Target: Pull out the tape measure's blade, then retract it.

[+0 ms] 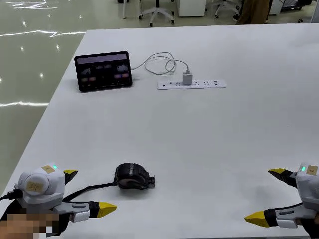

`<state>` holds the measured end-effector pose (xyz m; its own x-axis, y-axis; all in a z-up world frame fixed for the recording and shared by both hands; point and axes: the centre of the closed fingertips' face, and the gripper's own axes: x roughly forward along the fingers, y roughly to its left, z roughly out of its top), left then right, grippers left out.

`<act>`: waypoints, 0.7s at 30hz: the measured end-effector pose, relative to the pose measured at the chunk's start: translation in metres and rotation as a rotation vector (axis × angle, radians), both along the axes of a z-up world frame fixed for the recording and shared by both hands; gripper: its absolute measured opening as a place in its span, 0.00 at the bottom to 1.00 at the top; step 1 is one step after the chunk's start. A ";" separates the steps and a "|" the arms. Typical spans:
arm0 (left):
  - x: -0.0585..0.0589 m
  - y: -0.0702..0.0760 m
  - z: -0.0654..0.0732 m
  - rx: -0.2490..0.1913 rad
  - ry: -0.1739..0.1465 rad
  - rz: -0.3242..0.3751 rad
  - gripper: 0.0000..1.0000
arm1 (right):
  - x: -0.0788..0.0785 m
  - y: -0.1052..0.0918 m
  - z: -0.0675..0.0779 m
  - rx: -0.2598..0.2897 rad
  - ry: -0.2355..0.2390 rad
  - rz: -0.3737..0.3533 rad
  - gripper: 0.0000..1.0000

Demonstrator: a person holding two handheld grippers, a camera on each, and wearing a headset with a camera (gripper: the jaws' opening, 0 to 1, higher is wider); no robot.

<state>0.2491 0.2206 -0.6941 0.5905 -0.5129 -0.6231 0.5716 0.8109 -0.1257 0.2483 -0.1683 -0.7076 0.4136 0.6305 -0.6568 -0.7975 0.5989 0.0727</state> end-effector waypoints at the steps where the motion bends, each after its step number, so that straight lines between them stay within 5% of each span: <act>1: 0.000 0.000 0.000 -0.010 0.001 0.004 1.00 | 0.001 0.000 0.001 0.002 -0.003 -0.003 0.98; 21: 0.001 -0.001 -0.001 -0.010 0.017 0.025 1.00 | -0.004 -0.010 -0.003 0.002 0.010 -0.031 0.97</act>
<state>0.2498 0.2198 -0.6952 0.5927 -0.5044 -0.6280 0.5491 0.8234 -0.1430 0.2448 -0.1779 -0.7109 0.4260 0.6188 -0.6600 -0.7779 0.6230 0.0820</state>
